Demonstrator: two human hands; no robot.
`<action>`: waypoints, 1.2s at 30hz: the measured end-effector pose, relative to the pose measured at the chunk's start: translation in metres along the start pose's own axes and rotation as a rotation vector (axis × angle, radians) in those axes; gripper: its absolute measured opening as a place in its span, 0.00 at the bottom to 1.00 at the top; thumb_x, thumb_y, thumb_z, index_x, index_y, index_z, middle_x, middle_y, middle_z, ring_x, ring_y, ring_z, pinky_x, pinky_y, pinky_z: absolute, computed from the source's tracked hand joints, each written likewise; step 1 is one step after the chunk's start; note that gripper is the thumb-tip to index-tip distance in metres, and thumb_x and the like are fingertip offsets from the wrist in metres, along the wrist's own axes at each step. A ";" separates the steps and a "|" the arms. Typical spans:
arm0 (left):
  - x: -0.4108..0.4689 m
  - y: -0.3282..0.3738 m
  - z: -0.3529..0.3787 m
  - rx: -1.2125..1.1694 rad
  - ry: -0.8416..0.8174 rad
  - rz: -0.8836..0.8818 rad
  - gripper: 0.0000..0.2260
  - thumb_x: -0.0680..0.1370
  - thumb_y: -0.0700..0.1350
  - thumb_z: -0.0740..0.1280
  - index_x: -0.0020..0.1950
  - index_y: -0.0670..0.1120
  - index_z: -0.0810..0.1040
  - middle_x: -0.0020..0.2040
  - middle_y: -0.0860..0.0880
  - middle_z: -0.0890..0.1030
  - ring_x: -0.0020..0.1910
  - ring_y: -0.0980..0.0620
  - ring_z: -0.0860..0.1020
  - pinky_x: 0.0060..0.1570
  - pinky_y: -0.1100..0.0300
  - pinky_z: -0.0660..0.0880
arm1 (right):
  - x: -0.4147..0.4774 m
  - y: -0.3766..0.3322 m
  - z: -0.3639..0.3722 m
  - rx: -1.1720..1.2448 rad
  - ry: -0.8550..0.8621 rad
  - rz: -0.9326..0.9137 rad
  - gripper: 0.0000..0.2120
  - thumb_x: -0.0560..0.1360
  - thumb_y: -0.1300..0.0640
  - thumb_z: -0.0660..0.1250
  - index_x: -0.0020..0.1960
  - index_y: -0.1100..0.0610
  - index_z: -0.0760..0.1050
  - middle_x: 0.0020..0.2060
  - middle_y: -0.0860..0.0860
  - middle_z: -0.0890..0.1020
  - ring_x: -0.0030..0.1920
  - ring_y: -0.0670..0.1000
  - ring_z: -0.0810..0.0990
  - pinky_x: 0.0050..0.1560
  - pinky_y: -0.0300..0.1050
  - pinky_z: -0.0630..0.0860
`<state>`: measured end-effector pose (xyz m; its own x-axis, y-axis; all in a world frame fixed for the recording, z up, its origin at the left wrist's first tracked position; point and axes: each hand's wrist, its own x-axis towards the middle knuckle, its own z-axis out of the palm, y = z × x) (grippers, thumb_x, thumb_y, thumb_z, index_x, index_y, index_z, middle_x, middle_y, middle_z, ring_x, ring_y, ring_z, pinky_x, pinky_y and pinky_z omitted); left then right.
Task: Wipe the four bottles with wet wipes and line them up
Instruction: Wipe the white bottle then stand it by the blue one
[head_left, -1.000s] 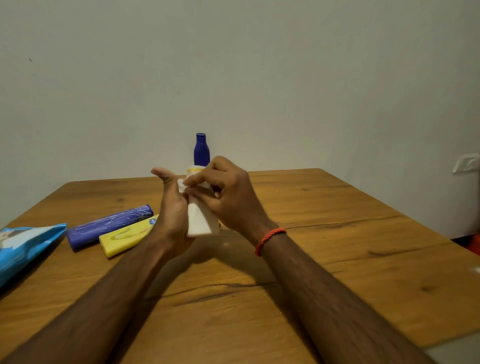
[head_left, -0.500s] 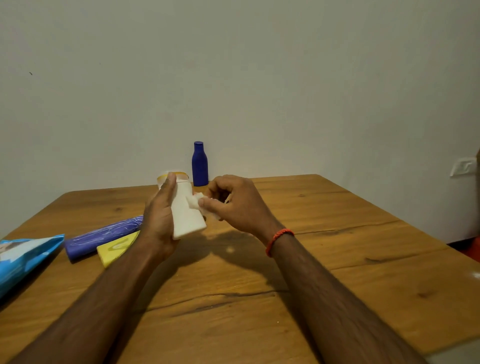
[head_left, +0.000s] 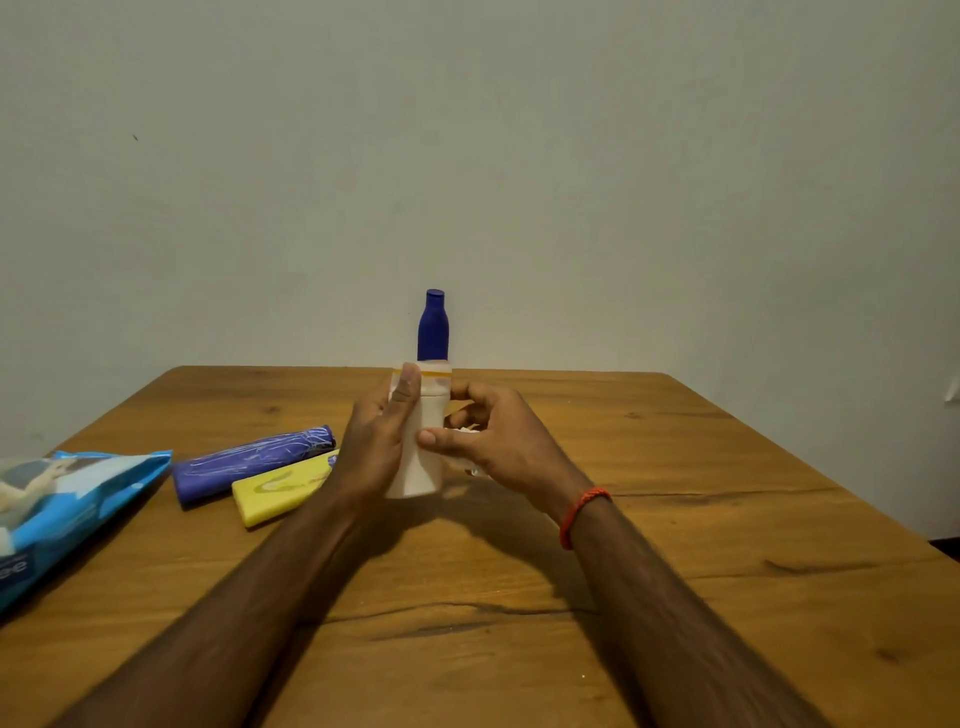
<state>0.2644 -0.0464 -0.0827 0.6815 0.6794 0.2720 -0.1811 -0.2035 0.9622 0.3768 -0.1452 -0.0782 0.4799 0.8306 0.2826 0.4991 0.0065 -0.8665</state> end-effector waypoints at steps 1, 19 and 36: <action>-0.002 0.001 0.001 -0.005 -0.005 0.031 0.27 0.73 0.66 0.55 0.58 0.47 0.76 0.46 0.45 0.83 0.42 0.49 0.84 0.32 0.60 0.79 | 0.000 0.001 -0.001 0.004 -0.020 -0.003 0.22 0.72 0.50 0.76 0.64 0.50 0.77 0.52 0.49 0.83 0.55 0.48 0.82 0.56 0.51 0.80; 0.014 -0.041 0.016 0.205 0.115 0.298 0.16 0.77 0.69 0.53 0.57 0.65 0.70 0.59 0.55 0.76 0.59 0.58 0.74 0.57 0.50 0.76 | 0.103 0.058 -0.039 -0.319 0.231 0.154 0.19 0.74 0.56 0.74 0.63 0.57 0.77 0.59 0.53 0.82 0.59 0.53 0.79 0.54 0.44 0.76; 0.017 -0.047 0.020 0.523 -0.030 0.362 0.21 0.73 0.77 0.43 0.59 0.71 0.63 0.61 0.70 0.66 0.63 0.66 0.67 0.61 0.50 0.72 | 0.233 0.128 -0.038 -0.253 0.438 0.232 0.18 0.78 0.59 0.69 0.68 0.55 0.72 0.65 0.54 0.78 0.65 0.56 0.77 0.65 0.53 0.74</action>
<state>0.2982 -0.0394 -0.1237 0.6628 0.4846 0.5709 -0.0389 -0.7391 0.6725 0.5797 0.0279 -0.1078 0.8260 0.4850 0.2873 0.4763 -0.3279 -0.8159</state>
